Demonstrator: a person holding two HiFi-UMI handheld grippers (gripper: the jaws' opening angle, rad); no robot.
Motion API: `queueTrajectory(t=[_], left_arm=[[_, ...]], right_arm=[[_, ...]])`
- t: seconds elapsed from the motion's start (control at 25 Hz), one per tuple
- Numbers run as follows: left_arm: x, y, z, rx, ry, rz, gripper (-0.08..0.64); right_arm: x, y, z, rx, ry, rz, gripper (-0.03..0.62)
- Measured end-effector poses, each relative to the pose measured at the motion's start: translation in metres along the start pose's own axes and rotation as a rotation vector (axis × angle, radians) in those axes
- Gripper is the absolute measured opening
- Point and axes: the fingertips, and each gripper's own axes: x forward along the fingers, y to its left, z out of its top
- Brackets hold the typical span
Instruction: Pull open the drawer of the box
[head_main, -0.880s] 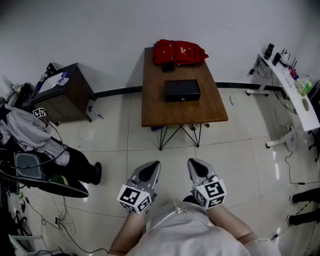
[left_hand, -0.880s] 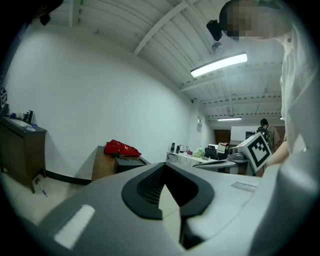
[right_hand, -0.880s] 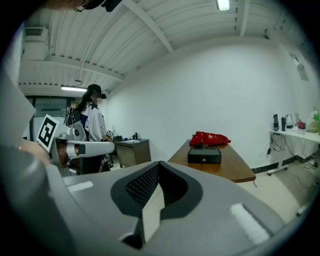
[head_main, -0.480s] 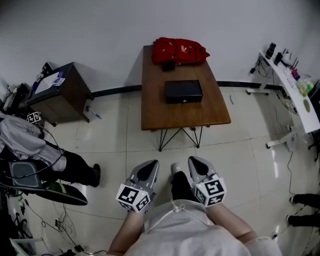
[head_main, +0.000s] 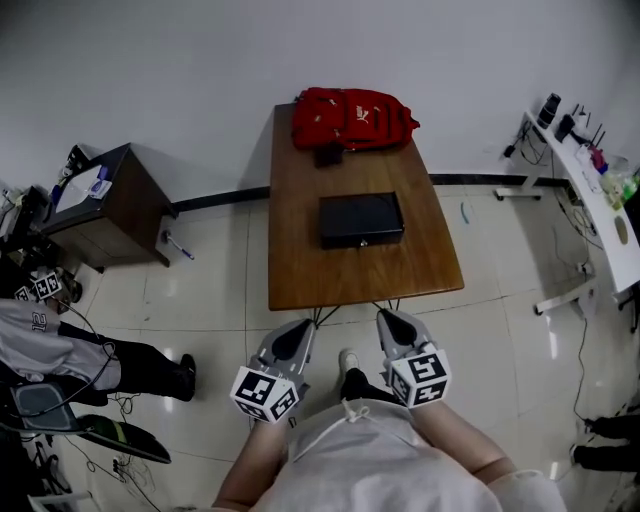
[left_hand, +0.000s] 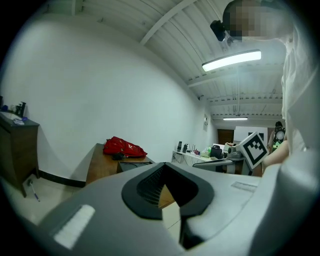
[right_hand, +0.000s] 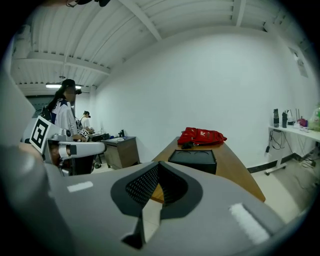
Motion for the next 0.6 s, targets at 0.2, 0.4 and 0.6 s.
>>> queueTrajectory(t=[0.2,0.4,0.6], left_arm=[[0.059,0.043,0.006,-0.019,0.037,0.016,0.006],[0.110,0.083,0.005,-0.036,0.073,0.023,0.006],[0.146,0.111,0.002,-0.061,0.097,0.034,0.006]], right_arm=[[0.063,-0.040,0.019,0.002,0.031,0.010,0.009],[0.122,-0.079,0.024,-0.013,0.089,0.010,0.009],[0.164,-0.106,0.011,-0.003,0.166,0.010,0.009]])
